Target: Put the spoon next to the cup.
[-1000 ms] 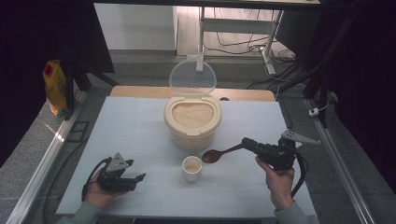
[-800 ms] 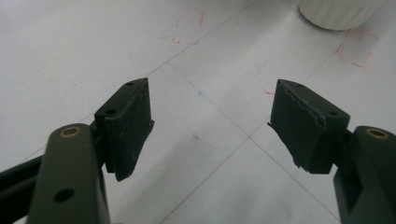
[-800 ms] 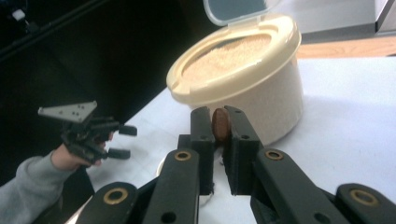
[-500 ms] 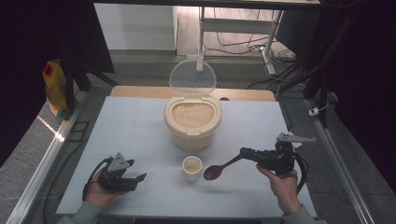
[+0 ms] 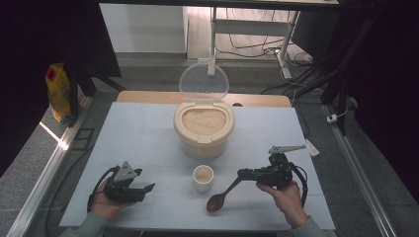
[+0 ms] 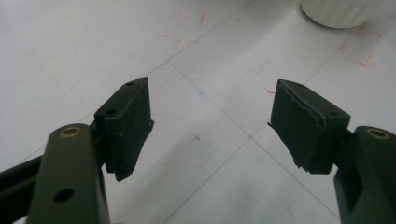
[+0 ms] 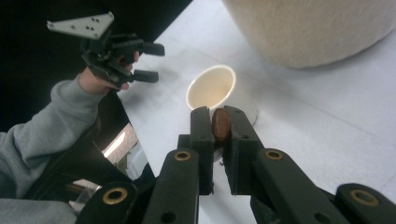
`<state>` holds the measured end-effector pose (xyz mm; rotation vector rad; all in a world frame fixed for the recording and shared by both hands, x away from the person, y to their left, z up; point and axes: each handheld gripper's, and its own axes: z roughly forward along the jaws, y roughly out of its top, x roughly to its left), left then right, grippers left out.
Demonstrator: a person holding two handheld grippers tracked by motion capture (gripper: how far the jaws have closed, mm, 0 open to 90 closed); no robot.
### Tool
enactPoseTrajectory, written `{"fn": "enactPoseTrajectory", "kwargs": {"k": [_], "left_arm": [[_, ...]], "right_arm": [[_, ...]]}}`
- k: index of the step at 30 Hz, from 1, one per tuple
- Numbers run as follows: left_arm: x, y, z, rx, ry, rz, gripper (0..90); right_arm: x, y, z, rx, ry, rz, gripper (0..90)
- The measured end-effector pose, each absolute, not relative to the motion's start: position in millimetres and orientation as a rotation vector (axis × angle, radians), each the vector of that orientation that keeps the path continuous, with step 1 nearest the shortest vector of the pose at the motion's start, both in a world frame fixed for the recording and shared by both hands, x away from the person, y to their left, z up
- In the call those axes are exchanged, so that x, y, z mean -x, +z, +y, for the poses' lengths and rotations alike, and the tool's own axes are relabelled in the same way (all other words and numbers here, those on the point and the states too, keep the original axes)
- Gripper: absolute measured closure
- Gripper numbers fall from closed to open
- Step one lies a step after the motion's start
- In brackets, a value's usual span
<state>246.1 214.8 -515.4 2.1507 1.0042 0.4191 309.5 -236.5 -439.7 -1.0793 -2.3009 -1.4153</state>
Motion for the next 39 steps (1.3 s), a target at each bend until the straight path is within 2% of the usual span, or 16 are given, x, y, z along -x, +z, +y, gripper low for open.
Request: {"fn": "enactPoseTrajectory", "kwargs": {"k": [21, 33, 39], "left_arm": [[-246.1, -515.4, 215.2, -2.151, 0.421, 1.002, 28.6], [-245.8, -515.4, 214.7, -2.154, 0.424, 1.000, 28.6], [-245.6, -515.3, 214.8, -2.153, 0.423, 1.000, 28.6]], "right_arm": [[-339.4, -463.9, -216.9, 1.160, -1.380, -2.290, 78.9], [-355.2, -481.7, -216.1, 1.296, -1.383, -2.368, 69.8], [-363.3, -499.3, -216.8, 1.352, -1.308, -2.398, 61.8]]}}
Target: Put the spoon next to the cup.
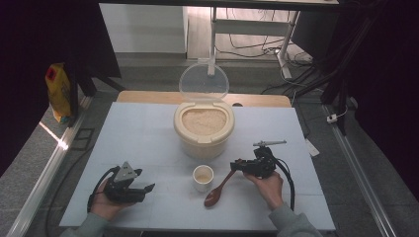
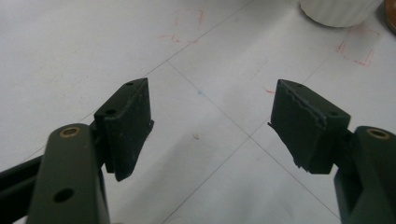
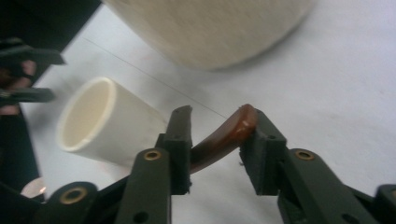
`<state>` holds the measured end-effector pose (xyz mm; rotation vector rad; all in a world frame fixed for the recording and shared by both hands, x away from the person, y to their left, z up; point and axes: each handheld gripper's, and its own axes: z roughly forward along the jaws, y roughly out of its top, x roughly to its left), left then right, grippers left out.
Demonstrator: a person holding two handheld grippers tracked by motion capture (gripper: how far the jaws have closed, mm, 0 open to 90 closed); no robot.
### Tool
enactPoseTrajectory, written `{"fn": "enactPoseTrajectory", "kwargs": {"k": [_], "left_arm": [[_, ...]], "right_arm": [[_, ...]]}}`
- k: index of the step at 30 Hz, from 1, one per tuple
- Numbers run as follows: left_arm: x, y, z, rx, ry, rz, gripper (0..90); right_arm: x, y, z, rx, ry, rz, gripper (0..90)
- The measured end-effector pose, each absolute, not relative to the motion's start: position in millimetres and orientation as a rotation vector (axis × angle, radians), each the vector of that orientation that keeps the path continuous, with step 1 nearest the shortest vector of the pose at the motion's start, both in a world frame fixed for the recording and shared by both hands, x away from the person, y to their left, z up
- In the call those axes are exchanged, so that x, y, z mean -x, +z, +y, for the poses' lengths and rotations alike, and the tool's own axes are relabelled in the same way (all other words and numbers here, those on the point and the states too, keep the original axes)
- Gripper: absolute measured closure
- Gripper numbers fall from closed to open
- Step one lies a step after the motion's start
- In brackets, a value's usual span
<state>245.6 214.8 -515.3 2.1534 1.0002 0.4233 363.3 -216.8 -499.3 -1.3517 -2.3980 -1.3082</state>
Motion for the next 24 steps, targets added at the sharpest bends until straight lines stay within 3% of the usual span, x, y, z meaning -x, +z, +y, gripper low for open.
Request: {"fn": "enactPoseTrajectory", "kwargs": {"k": [24], "left_arm": [[-245.7, -515.9, 214.4, -2.162, 0.420, 0.995, 28.5]], "right_arm": [[-362.7, -512.4, -203.5, 1.436, -1.169, -2.753, 34.9]]}}
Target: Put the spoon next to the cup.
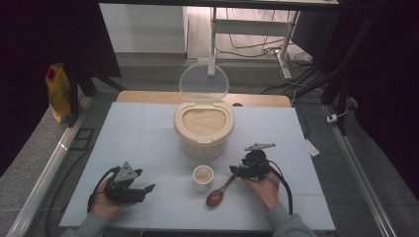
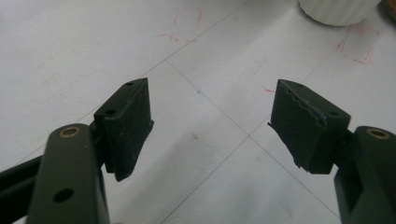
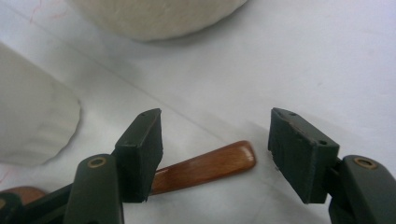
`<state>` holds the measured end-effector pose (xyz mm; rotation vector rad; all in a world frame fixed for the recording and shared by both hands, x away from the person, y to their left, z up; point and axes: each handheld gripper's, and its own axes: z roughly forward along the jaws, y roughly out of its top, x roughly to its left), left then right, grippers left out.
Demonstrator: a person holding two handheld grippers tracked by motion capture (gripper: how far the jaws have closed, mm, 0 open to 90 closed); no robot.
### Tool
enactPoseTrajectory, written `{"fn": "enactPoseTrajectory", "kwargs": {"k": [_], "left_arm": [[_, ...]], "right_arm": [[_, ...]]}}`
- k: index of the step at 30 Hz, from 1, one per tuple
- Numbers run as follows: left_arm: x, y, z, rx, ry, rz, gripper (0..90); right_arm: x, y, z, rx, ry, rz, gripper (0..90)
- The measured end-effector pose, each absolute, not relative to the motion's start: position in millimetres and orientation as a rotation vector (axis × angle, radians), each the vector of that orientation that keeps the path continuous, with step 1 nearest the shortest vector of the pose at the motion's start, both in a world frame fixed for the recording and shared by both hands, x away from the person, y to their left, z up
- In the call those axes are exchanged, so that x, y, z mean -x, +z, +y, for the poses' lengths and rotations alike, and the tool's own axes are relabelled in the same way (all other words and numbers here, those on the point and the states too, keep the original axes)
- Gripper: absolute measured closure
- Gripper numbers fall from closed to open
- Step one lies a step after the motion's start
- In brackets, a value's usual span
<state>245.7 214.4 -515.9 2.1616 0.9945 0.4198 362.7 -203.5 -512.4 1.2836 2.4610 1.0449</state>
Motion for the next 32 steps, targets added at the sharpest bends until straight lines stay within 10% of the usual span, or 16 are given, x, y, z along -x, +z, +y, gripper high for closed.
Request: {"fn": "enactPoseTrajectory", "kwargs": {"k": [32], "left_arm": [[-244.6, -513.4, 215.4, -2.130, 0.416, 1.009, 27.6]], "right_arm": [[-303.5, -486.5, -292.4, -1.001, 1.278, 2.330, 35.9]]}}
